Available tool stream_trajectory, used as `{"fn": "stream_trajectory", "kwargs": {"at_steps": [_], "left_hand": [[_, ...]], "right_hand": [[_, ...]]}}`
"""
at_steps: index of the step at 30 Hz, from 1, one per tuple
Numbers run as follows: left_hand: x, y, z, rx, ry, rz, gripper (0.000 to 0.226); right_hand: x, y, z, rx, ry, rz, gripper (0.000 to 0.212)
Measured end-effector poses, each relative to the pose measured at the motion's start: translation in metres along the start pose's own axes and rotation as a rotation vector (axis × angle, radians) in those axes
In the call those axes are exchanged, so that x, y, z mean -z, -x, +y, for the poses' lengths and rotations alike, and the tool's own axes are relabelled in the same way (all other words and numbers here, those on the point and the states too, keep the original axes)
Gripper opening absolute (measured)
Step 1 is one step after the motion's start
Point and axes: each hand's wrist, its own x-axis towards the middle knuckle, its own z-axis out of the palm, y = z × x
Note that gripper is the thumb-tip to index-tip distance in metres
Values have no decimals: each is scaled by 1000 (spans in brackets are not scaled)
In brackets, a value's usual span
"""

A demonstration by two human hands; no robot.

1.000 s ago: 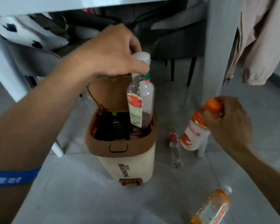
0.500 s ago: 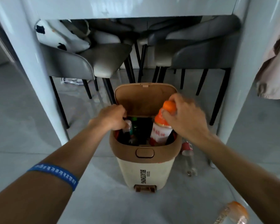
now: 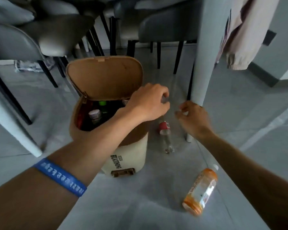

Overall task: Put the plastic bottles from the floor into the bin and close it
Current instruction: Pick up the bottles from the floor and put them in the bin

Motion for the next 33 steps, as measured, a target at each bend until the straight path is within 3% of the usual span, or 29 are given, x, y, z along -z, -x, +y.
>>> {"fn": "stream_trajectory", "kwargs": {"at_steps": [3, 7, 11, 15, 18, 21, 22, 25, 28, 32, 33], "left_hand": [[-70, -1, 35, -13, 64, -17, 23], [-162, 0, 40, 151, 62, -122, 19], [-226, 2, 12, 393, -109, -371, 57], [-258, -5, -11, 448, -200, -462, 70], [-274, -13, -23, 507, -116, -513, 65], [-283, -8, -24, 516, -62, -415, 49], [-285, -2, -22, 563, -33, -361, 44], [-291, 18, -9, 715, 21, -302, 61], [-293, 24, -6, 815, 162, -242, 63], [-279, 22, -3, 917, 463, -343, 98], [-272, 24, 1, 916, 506, -369, 98]], "right_hand": [[0, 8, 52, -94, 74, -85, 31], [-11, 48, 120, -209, 338, -319, 54], [-32, 96, 169, -317, 485, -463, 81], [-56, 113, 188, -332, 364, -500, 92], [-75, 114, 193, -220, 294, -487, 90], [-89, 107, 199, -214, 140, -436, 96], [-93, 103, 201, -240, 79, -394, 98], [-103, 89, 206, -380, -62, -283, 102], [-112, 80, 206, -551, -185, -307, 101], [-112, 78, 202, -711, -421, -288, 83], [-107, 77, 199, -733, -527, -260, 77]]}}
